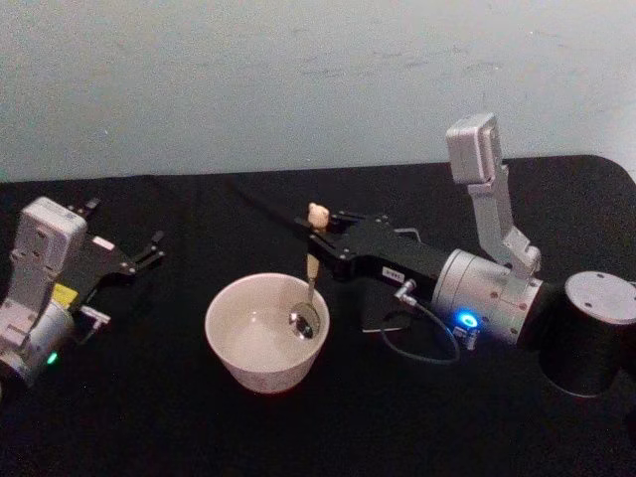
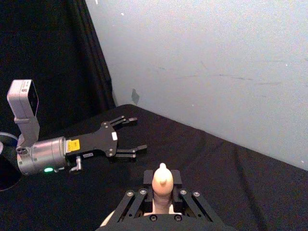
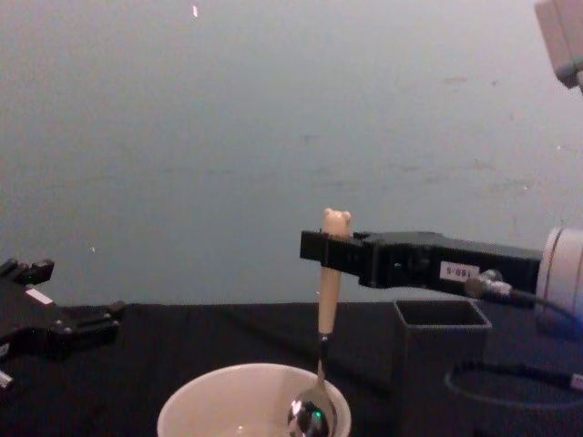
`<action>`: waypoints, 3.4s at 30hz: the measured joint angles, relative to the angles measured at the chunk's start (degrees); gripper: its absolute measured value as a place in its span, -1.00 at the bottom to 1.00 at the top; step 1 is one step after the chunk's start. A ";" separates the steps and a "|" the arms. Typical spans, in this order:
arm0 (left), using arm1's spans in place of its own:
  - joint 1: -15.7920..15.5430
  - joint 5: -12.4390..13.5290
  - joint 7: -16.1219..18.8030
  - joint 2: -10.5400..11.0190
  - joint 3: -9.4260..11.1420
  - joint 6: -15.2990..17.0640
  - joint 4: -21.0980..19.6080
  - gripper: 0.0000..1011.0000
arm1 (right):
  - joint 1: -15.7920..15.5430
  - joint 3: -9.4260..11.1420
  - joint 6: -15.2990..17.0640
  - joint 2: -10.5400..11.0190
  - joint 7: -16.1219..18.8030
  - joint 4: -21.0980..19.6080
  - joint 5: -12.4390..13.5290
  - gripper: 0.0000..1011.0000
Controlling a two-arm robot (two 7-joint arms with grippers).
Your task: Pick up the stirring spoon with one hand, stir inside the cup, then place it back in its original position.
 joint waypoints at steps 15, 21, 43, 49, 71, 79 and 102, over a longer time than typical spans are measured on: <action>0.00 0.00 0.00 0.00 0.00 0.00 0.00 0.98 | -0.07 -0.22 -0.86 -0.27 0.08 0.53 -0.95 -0.58; 0.00 0.00 0.00 0.00 0.00 0.00 0.00 0.98 | -0.07 -0.20 -0.74 -0.24 0.08 0.50 -0.83 -0.58; 0.00 0.00 0.00 0.00 0.00 0.00 0.00 0.98 | -0.54 0.34 0.13 -1.00 0.17 -0.18 0.15 -0.58; 0.00 0.00 0.00 0.00 0.00 0.00 0.00 0.98 | -0.13 -0.57 0.34 -1.89 0.40 -0.01 0.12 -0.58; 0.00 0.00 0.00 0.00 0.00 0.00 0.00 0.98 | 3.15 -5.20 -1.13 -6.95 2.09 6.76 -5.11 -0.58; 0.00 0.00 0.00 0.00 0.00 0.00 0.00 0.98 | 4.15 -5.67 -1.59 -9.02 2.07 9.64 -6.93 -0.58; 0.00 0.00 0.00 0.00 0.00 0.00 0.00 0.98 | 4.17 -1.87 -1.43 -10.71 0.63 12.04 -8.55 -0.58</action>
